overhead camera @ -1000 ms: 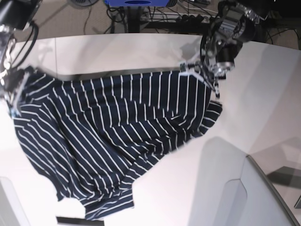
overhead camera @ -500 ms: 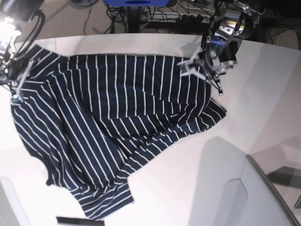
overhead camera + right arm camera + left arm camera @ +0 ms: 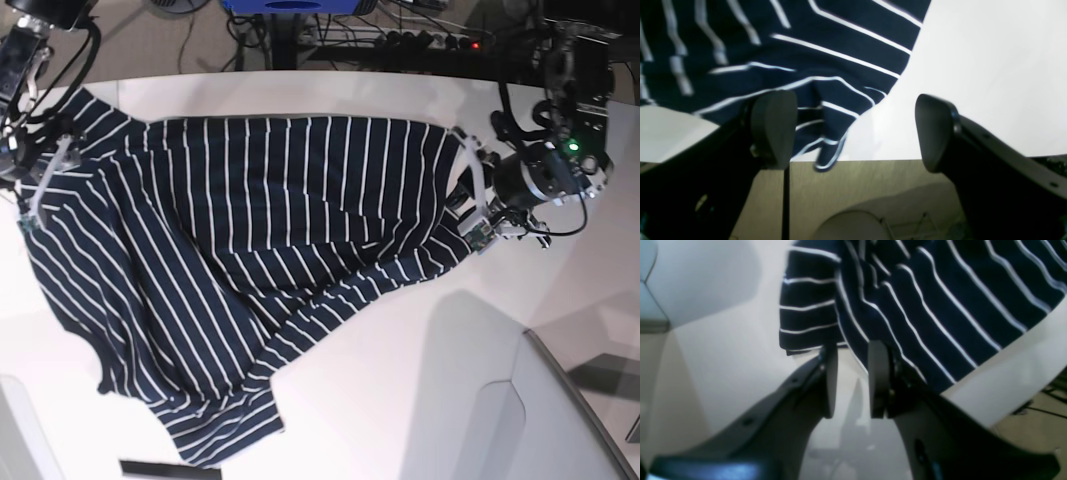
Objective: Layout the t-shirt on the table in an organized manner, then fold the t-shirt properly
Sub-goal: 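Grasp the shirt's hem corner with the left gripper and pull it outward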
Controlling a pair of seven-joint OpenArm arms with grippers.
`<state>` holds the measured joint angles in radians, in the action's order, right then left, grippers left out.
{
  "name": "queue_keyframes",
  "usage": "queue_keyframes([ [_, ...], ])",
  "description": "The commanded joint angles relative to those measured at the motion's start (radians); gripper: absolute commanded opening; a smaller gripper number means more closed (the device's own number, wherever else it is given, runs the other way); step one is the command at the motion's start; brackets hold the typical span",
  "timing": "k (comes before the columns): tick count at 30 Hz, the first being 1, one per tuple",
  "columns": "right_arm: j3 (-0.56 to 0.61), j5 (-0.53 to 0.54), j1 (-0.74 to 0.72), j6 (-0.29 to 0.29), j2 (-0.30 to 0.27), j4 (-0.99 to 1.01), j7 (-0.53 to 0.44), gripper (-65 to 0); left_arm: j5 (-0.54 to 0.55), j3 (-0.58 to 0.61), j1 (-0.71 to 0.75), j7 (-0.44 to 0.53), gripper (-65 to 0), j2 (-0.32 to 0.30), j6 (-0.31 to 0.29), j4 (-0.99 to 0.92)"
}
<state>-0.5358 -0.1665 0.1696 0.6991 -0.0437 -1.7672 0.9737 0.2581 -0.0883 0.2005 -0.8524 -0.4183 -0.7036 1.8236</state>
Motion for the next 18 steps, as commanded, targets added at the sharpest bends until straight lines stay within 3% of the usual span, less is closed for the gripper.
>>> queue_keyframes([
  [1, -0.005, -0.003, -0.005, -0.001, 0.0, -0.044, -0.017, -12.3, 0.051, -0.005, -0.008, 0.015, -48.4, -0.02, 0.005, 0.012],
  [4, -0.045, -0.003, -0.02, -0.001, 0.02, -0.075, -0.062, -12.5, 0.159, -0.006, -0.019, 0.015, -47.9, -0.029, 0.005, 0.011],
  [5, -0.047, -0.001, -0.045, -0.001, 0.018, -0.066, -0.085, -12.3, 0.186, -0.008, -0.022, 0.015, -44.8, -0.024, 0.005, 0.011],
  [7, -0.047, -0.001, -0.095, -0.001, 0.012, -0.015, -0.109, -12.5, 0.218, 0.005, -0.042, 0.015, -33.2, -0.006, 0.005, 0.009],
  [10, -0.04, -0.001, -0.193, -0.001, -0.032, 0.131, -0.114, -12.6, 0.197, 0.009, -0.072, 0.015, -14.3, 0.085, 0.005, -0.034],
  [12, -0.047, -0.001, -0.273, -0.001, -0.06, 0.252, -0.123, -12.8, 0.135, 0.025, -0.105, 0.015, -9.9, 0.151, 0.005, -0.092],
  [15, -0.047, -0.001, -0.344, -0.001, -0.098, 0.409, -0.19, -16.1, -0.01, 0.117, -0.138, 0.015, -15.8, 0.21, 0.005, -0.18],
  [18, -0.047, -0.005, -0.397, -0.001, -0.127, 0.547, -0.264, -33.2, -0.167, 0.23, -0.138, 0.018, -34.7, 0.25, 0.005, -0.224],
])
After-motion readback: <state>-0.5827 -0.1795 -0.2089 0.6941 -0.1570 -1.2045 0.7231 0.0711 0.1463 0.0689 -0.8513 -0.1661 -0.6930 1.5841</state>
